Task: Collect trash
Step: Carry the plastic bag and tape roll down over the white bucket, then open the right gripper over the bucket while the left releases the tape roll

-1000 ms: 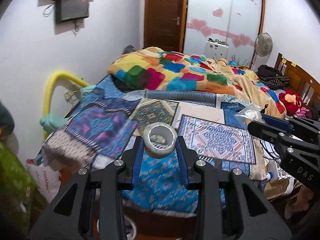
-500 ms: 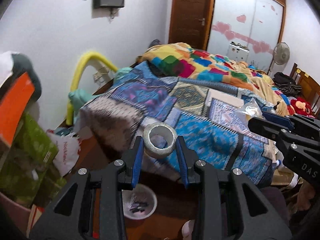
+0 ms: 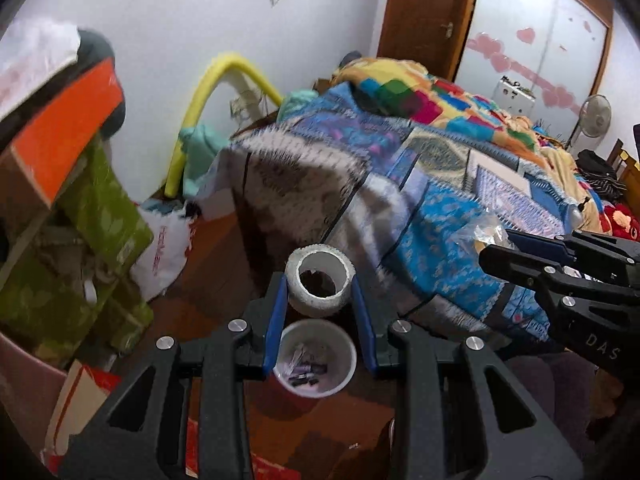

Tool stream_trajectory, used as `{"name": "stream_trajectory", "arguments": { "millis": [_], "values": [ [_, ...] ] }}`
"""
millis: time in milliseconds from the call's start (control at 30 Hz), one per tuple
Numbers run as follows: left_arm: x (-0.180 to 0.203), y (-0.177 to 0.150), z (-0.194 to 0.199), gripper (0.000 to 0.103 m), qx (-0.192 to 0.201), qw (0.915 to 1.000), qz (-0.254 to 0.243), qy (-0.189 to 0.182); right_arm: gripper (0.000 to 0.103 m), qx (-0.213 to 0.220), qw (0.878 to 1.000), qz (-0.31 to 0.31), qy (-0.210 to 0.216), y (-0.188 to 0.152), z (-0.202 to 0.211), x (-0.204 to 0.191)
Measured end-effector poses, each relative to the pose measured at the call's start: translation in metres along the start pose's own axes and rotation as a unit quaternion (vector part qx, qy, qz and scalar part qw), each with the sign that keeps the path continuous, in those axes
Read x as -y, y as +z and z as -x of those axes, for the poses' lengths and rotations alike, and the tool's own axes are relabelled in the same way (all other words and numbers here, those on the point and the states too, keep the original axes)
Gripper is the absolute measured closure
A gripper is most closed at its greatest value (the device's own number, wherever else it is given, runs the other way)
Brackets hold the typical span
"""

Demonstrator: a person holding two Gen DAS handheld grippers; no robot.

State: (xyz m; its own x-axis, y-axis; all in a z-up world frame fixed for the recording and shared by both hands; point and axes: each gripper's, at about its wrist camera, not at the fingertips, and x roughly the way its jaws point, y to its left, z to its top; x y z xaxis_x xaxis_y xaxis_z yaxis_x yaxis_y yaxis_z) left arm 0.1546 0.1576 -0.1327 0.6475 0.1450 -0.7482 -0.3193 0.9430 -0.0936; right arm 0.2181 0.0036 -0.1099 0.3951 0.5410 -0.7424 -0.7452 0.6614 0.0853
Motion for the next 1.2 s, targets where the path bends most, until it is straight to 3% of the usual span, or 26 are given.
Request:
{"name": "stream_trajectory", "arguments": {
  "millis": [367, 667, 767, 1033, 1200],
  "values": [
    [-0.029, -0.04, -0.066, 0.071, -0.086, 0.9954, 0.042, -0.005, 0.08, -0.108, 0.994, -0.012, 0.031, -0.016, -0.085, -0.01],
    [-0.043, -0.05, -0.107, 0.071, -0.134, 0.9884, 0.071, -0.006, 0.074, -0.203, 0.974, -0.053, 0.088, -0.018, -0.146, 0.0],
    [-0.045, -0.05, -0.118, 0.071, -0.145, 0.9865, 0.077, -0.008, 0.07, -0.21, 0.971, -0.065, 0.095, -0.016, -0.153, 0.006],
    [-0.035, -0.039, -0.144, 0.068, -0.169, 0.9819, 0.08, -0.031, 0.066, -0.188, 0.978, -0.055, 0.073, -0.007, -0.143, 0.016],
    [-0.026, -0.032, -0.154, 0.066, -0.179, 0.9811, 0.072, -0.008, 0.066, -0.166, 0.983, -0.06, 0.053, -0.009, -0.124, 0.026]
  ]
}}
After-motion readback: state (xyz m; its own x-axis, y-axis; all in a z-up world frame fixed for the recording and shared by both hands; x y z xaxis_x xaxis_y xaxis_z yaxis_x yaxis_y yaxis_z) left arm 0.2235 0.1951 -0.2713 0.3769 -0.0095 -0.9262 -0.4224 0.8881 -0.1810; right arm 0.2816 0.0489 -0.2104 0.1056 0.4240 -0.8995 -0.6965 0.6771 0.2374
